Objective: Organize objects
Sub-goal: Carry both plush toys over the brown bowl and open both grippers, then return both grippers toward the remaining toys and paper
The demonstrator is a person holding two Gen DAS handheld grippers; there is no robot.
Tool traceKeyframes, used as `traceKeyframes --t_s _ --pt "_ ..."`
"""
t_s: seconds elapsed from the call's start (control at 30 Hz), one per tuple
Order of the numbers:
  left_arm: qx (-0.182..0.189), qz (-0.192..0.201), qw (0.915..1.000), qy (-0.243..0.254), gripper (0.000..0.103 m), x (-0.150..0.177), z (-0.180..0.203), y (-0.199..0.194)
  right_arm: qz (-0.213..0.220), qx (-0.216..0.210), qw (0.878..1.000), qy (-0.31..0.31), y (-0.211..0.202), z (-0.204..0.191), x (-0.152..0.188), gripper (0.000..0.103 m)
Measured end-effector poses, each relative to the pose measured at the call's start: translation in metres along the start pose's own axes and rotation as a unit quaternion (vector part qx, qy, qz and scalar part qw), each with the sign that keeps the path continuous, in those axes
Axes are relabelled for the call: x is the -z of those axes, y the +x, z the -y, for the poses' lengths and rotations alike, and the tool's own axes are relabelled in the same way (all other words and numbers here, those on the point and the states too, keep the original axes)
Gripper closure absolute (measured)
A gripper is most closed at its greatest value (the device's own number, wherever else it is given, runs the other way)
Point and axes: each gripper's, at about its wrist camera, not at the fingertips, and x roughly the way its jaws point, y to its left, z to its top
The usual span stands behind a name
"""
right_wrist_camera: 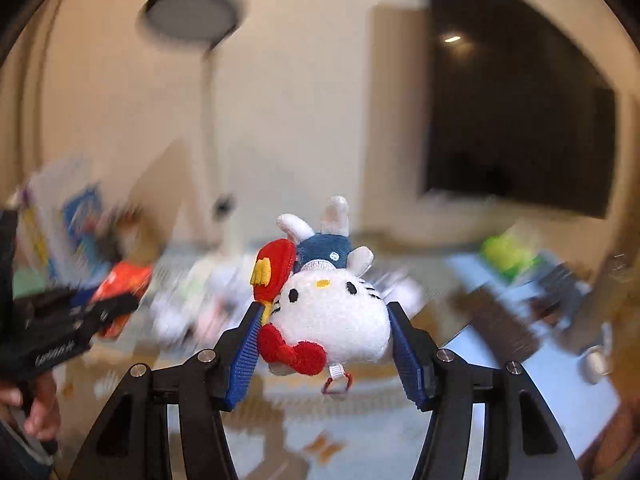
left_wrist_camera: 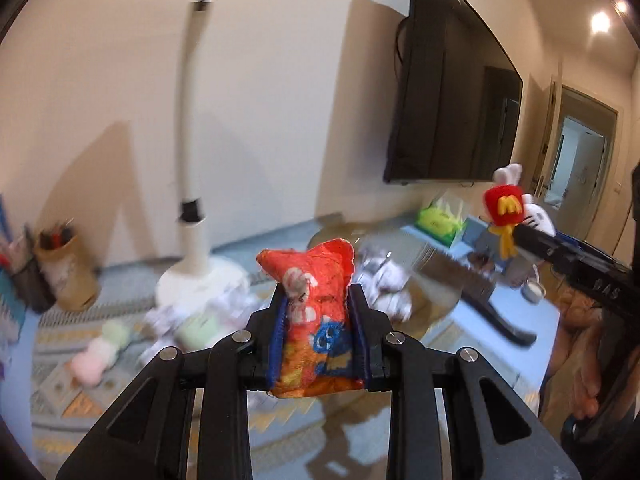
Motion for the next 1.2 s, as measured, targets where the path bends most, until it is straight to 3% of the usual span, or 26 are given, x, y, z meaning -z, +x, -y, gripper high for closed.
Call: traceKeyframes --t_s 0.13,0.23,0.37,0.43,0.5,0.53,0.63,0.8,0.9,1.1,1.2 --pt "0.012 -0.014 0.9998 -0.009 0.078 -0.021 0.027 0.051 0.022 0.019 0.997 0.073 0.003 0.053 -0.03 0.044" --pt "0.019 -0.031 0.9993 -0.007 0.078 -0.028 0.041 0.087 0.003 0.019 0.993 0.117 0.024 0.087 -0.036 0.044" --pt "0.016 -0.038 0.9989 0.021 0.078 -0.03 0.064 0.116 -0.032 0.028 0.99 0.133 0.065 0.105 -0.032 0.044" --pt "0.031 -0.046 0.998 0.03 0.064 -0.031 0.071 0.131 -0.04 0.031 0.989 0.141 0.079 0.112 -0.03 0.042" --pt "0.028 -0.052 0.9975 0.039 0.033 -0.028 0.074 0.14 -0.043 0.03 0.988 0.146 0.094 0.118 -0.03 0.029" --pt "0.022 -0.056 0.9972 0.043 0.028 -0.025 0.073 0.139 -0.049 0.03 0.988 0.145 0.102 0.121 -0.03 0.016" --pt "0.03 -0.057 0.997 0.043 0.026 -0.011 0.061 0.122 -0.092 0.026 0.987 0.131 0.122 0.125 -0.022 0.014" --pt "0.012 -0.045 0.9989 0.012 0.026 0.006 0.022 0.066 -0.1 0.025 0.983 0.149 0.103 0.136 0.003 0.014" --pt "-0.024 -0.019 0.9995 -0.006 0.024 0.01 -0.006 0.017 -0.1 0.003 0.981 0.167 0.088 0.134 0.011 0.014" --pt "-0.08 0.046 0.9921 -0.086 0.021 0.022 -0.067 -0.086 -0.08 -0.067 0.988 0.116 0.048 0.071 0.002 0.014" --pt "-0.147 0.049 0.9794 -0.13 0.002 0.053 -0.099 -0.103 -0.072 -0.089 0.99 0.084 0.039 0.029 0.008 0.007"
